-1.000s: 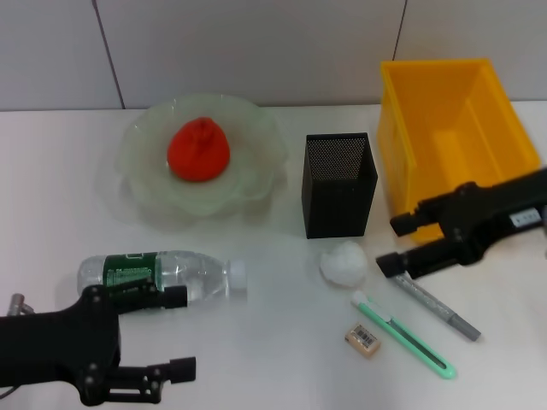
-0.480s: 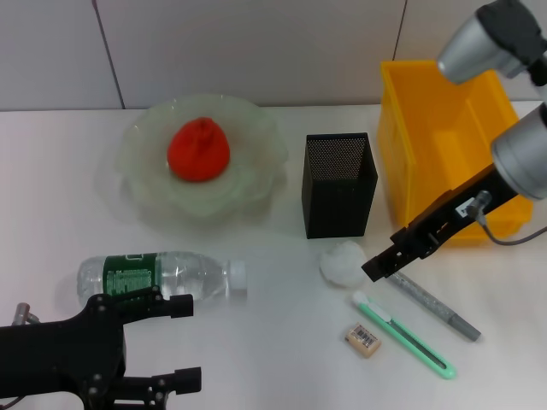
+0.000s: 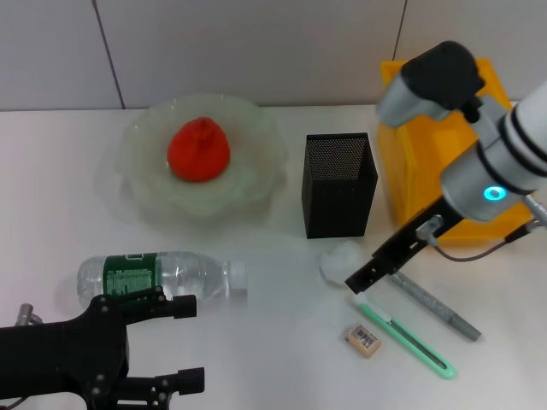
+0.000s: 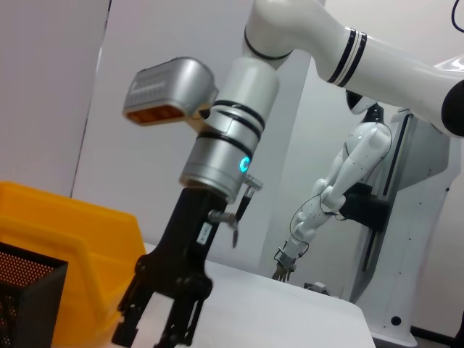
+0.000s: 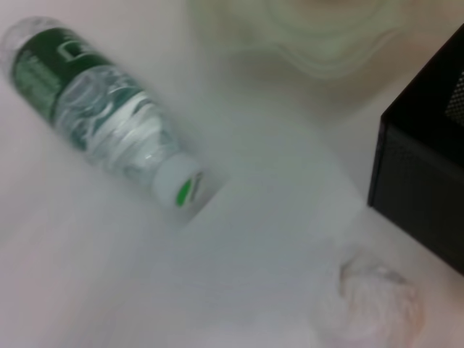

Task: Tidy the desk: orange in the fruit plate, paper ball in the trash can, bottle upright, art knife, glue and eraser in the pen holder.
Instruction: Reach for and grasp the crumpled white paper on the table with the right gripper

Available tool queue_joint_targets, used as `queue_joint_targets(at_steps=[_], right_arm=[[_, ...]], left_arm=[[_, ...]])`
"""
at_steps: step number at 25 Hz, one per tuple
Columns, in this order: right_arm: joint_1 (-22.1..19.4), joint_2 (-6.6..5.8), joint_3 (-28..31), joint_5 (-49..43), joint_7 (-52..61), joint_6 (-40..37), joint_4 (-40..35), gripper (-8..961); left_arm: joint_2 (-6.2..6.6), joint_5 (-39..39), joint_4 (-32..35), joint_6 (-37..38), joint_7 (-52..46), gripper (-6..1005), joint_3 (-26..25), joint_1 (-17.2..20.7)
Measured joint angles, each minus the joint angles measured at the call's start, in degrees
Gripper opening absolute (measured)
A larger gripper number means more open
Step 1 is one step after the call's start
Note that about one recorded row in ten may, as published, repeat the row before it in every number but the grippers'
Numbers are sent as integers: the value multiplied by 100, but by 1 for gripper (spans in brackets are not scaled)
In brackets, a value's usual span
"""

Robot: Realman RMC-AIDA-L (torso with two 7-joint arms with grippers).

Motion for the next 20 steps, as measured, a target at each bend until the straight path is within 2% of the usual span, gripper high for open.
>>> queue_joint_targets(at_steps=[5,10,20], right_arm=[[40,8,-546,-8,542,720,194,777],[125,9,-891,-12,831,1007,369,777],[410,15,-1104,-26,976,1421,899,776]], left_arm=[[-14,6,-19,-20,40,857,0,17],[-26,9,-19,-18,45,857,4,36],[-48,9,-18,-6,50,855,-1,43]])
